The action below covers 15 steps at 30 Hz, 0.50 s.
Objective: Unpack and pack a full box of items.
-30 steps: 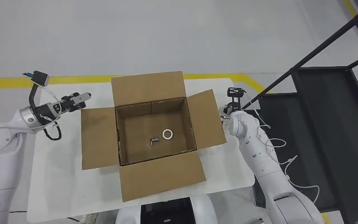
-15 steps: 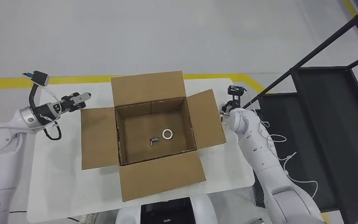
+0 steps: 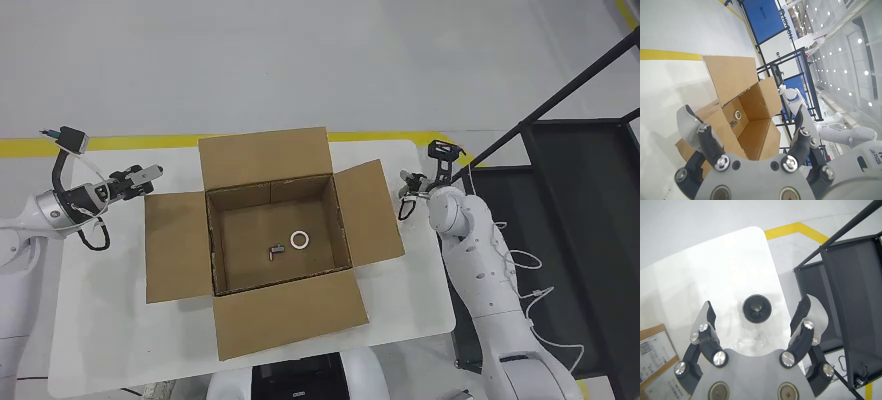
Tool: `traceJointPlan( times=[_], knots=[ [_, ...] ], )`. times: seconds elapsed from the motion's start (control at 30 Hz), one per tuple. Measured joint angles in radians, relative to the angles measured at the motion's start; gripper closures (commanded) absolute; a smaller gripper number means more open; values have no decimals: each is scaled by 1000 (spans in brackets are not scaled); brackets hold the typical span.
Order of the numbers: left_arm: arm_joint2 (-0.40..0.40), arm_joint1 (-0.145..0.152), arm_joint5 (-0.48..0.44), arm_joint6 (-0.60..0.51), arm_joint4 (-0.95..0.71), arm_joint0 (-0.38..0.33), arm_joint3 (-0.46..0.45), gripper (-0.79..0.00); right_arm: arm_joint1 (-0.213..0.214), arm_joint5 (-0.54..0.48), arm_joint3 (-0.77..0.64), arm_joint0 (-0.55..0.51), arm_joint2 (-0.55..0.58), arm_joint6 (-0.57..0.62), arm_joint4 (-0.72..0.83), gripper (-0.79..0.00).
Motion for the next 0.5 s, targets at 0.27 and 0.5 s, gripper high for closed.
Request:
traceJointPlan(
  times=[0.27,0.5],
  knots=[
    [0,0,0,0,0,0,0,-785,10,-57,-295,-137,103,-74,90,-785],
    [0,0,0,0,0,0,0,-785,12,-239,-509,-230,129,-128,231,-785]
  ],
)
